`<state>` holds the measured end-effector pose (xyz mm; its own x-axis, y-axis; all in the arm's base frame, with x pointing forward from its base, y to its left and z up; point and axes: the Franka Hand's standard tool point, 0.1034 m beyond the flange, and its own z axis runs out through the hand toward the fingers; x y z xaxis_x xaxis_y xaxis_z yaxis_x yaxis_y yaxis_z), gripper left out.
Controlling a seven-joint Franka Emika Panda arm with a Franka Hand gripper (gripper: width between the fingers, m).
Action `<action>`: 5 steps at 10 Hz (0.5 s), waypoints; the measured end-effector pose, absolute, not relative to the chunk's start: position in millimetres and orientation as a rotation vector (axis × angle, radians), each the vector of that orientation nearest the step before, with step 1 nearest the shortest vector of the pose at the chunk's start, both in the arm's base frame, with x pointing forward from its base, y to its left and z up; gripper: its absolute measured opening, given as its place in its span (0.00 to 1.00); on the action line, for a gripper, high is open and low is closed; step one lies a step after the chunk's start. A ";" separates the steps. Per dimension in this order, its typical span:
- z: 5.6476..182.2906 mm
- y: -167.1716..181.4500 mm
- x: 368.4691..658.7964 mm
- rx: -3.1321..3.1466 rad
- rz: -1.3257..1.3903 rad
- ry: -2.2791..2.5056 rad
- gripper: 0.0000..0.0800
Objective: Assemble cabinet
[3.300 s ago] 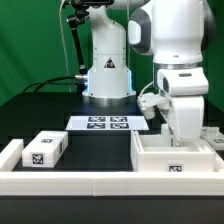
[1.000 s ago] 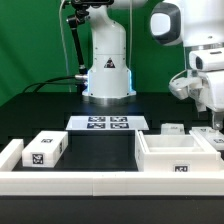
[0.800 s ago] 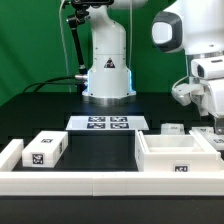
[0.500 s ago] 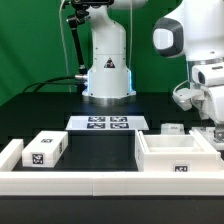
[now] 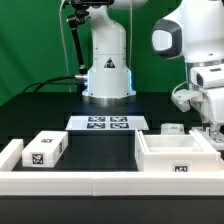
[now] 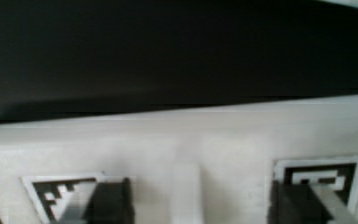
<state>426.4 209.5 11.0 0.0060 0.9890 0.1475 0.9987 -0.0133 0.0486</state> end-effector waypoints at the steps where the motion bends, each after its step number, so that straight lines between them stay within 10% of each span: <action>1: 11.0 209.5 426.4 -2.177 -0.214 -2.156 0.27; 5: 29.6 189.5 433.8 -2.244 -0.191 -2.120 0.09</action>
Offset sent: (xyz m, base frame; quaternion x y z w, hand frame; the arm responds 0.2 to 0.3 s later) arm -0.0025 -0.0291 0.0208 0.0151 -0.0089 0.0632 0.9978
